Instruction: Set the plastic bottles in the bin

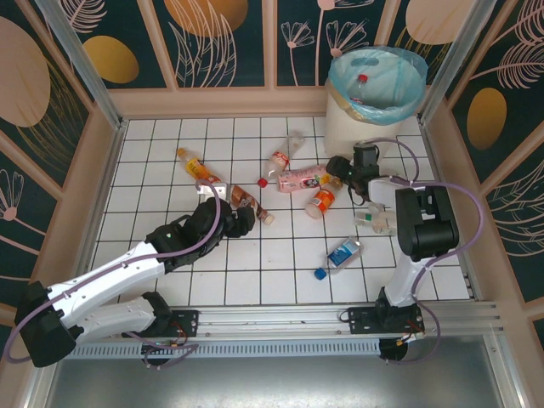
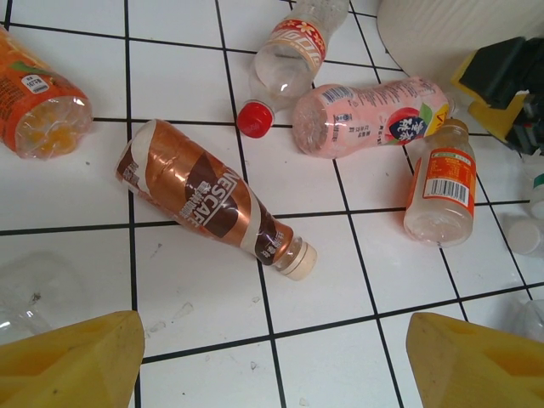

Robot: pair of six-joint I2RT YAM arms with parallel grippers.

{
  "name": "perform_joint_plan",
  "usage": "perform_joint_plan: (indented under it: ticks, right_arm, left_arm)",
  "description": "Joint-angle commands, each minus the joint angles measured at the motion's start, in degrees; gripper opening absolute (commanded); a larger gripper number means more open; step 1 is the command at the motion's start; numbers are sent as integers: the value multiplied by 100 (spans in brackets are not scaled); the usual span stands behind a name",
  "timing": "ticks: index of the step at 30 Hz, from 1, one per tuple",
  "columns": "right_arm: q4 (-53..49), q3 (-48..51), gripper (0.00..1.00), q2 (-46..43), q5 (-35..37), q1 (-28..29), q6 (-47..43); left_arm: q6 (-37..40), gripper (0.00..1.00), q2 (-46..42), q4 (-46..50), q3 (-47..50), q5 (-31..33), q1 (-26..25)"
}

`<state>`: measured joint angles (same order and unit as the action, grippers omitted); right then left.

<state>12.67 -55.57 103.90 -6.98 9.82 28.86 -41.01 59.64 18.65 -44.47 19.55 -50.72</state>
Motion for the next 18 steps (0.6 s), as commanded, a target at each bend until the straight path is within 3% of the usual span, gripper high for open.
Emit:
perform_joint_plan:
  ticks: [1,18]
  right_arm:
    - [153,-159,69,162,-231,-42,-21]
    - [991,120,74,358,-1553,-56,295]
  left_arm:
    - [-99,80,-93,86,-71,14,14]
    - [-112,81,-22,24,-50,-49,10]
